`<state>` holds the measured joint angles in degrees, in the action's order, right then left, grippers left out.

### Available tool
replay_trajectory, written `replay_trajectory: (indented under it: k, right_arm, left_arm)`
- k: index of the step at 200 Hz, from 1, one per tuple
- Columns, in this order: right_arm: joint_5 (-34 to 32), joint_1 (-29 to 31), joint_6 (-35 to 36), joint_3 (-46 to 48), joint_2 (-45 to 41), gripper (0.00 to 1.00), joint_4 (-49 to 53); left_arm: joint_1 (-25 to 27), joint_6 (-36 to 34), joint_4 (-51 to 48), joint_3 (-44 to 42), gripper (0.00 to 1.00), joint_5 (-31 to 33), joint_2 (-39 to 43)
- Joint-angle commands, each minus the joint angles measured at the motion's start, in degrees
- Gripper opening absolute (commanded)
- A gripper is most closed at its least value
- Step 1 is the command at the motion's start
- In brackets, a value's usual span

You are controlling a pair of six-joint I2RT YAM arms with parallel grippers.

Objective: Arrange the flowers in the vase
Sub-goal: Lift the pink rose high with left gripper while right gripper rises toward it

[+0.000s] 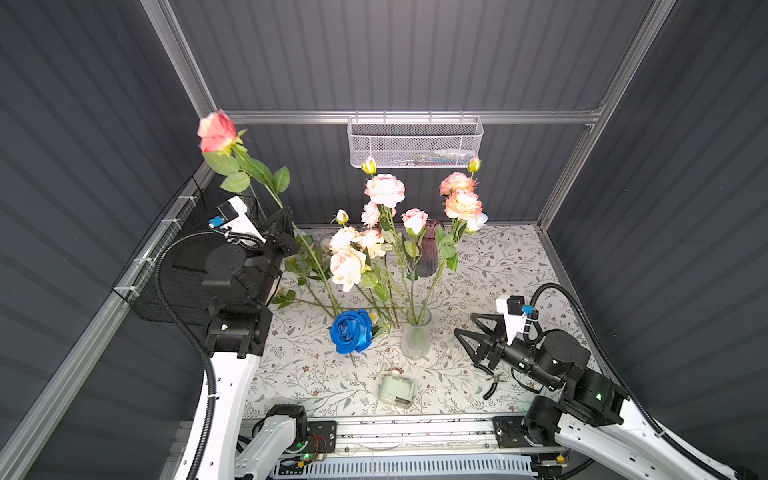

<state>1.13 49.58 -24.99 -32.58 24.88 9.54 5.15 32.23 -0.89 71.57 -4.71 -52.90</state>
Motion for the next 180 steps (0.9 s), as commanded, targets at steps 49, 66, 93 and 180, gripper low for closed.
replay_trajectory:
  k: [49, 66, 93, 180]
  right_arm:
    - [2.23, -0.19, 2.62, -7.05, 2.22, 0.86, -0.53]
    - [3.01, -0.19, 3.23, -9.24, 3.16, 0.86, -0.53]
    - [5.45, -0.19, 4.38, -13.98, 5.91, 0.86, -0.92]
    - [22.49, -0.19, 10.14, -43.80, 30.39, 0.85, -3.65]
  left_arm:
    - [-0.34, 1.77, 8.88, 19.11, 0.00, -17.12, -5.32]
    - [-0.40, 3.70, 10.85, 24.79, 0.00, -19.17, -8.10]
    - [-0.39, 8.60, 15.72, 31.54, 0.00, -22.19, -12.23]
    - [-0.32, 24.66, 31.95, 30.56, 0.00, -30.80, -16.01]
